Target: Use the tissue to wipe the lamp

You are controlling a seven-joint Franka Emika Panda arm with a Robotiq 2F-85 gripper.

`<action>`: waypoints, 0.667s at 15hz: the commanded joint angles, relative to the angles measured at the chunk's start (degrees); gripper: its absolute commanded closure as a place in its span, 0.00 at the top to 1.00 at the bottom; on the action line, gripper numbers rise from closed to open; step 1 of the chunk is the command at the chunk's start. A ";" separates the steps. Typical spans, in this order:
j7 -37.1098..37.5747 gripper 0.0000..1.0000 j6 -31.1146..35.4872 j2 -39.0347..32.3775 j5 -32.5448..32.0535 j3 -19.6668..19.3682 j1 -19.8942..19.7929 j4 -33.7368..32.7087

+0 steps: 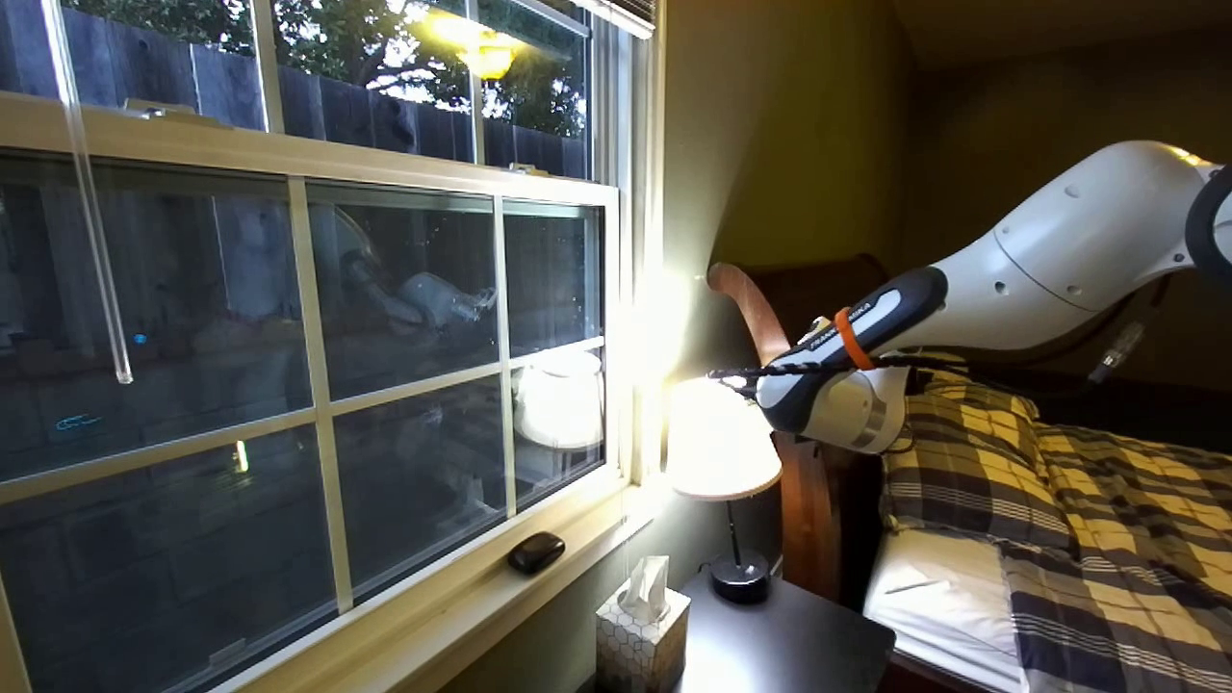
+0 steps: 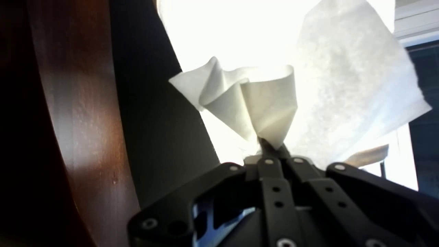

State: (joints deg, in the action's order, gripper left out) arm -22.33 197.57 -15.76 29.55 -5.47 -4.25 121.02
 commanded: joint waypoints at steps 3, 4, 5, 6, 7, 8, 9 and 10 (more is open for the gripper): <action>1.24 0.00 -2.00 1.36 1.77 0.27 -1.82 4.45; 1.12 0.00 -2.58 1.33 2.37 -0.23 -1.68 4.89; 1.06 0.00 -2.97 1.06 2.70 -0.51 -1.74 5.13; 1.01 0.00 -3.92 0.96 3.10 -0.90 -1.71 5.33; 0.89 0.00 -5.05 0.87 3.54 -1.46 -1.46 5.58; 0.75 0.00 -6.14 0.56 4.08 -2.22 -1.12 5.59; 0.75 0.00 -7.45 0.36 4.48 -2.90 -0.80 5.66; 0.80 0.00 -8.59 0.04 4.73 -3.68 -0.43 5.68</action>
State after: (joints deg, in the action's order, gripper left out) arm -21.70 192.77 -15.83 32.79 -7.09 -5.90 125.67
